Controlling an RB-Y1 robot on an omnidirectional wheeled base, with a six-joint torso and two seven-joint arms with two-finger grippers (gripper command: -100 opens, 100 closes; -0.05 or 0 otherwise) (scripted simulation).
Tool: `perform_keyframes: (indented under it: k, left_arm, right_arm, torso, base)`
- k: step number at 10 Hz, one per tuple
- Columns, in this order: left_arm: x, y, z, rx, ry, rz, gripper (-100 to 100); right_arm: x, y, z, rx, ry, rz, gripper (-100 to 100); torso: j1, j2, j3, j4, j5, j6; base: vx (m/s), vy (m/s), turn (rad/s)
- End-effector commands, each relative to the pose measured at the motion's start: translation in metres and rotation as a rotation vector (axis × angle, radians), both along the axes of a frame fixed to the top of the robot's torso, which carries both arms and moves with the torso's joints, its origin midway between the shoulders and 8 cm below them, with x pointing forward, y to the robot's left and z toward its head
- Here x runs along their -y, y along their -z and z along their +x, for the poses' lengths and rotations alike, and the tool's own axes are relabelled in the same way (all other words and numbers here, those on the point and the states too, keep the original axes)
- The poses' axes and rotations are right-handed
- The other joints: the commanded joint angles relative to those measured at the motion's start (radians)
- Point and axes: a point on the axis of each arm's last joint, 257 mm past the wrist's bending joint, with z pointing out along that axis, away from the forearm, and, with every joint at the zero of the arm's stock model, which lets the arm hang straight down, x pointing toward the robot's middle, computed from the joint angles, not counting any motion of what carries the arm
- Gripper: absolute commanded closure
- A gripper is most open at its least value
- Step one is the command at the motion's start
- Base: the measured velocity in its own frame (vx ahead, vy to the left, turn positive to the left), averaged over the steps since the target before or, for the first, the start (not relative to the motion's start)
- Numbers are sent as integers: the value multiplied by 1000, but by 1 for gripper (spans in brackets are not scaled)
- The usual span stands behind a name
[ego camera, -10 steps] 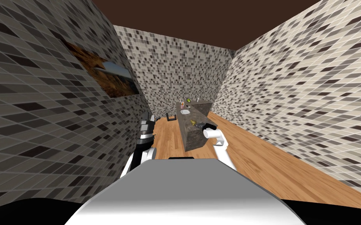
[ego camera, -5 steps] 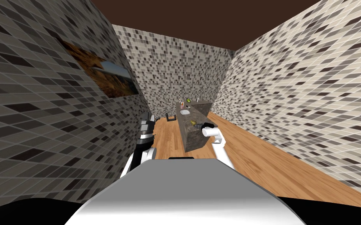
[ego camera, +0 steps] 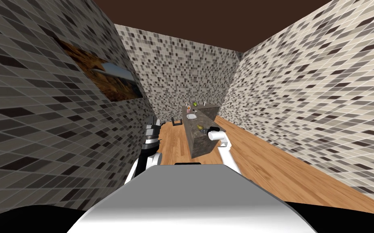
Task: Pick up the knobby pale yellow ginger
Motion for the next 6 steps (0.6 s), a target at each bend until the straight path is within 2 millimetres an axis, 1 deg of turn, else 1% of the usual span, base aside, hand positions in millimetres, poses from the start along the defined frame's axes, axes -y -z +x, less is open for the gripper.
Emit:
perform_keyframes:
  k: [1, 2, 3, 4, 5, 6]
  left_arm:
    - [0, 0, 0, 0, 0, 0, 0]
    - [0, 0, 0, 0, 0, 0, 0]
    - [0, 0, 0, 0, 0, 0, 0]
    - [0, 0, 0, 0, 0, 0, 0]
    - [0, 0, 0, 0, 0, 0, 0]
    - [0, 0, 0, 0, 0, 0, 0]
  right_arm:
    - [-3, 5, -2, -27, 28, 42, -100]
    - [-3, 5, -2, -27, 35, 51, -100]
    - [-10, 12, -4, -70, 50, 88, -100]
    - [-10, 12, -4, -72, 67, 107, -100]
    - [-18, 19, -6, -113, 77, 137, -100]
    - [-18, 19, -6, -115, 98, 159, -100]
  torso:
    - [0, 0, 0, 0, 0, 0]
    - [0, 0, 0, 0, 0, 0]
    - [0, 1, 1, 0, 0, 0]
    - [0, 1, 0, 0, 0, 0]
    - [0, 0, 0, 0, 0, 0]
    - [0, -1, -1, 0, 0, 0]
  base:
    - [34, -11, -6]
    - [14, -4, 2]
    - [28, -8, -24]
    - [40, -11, -9]
    - [58, -17, -21]
    - [45, -16, -8]
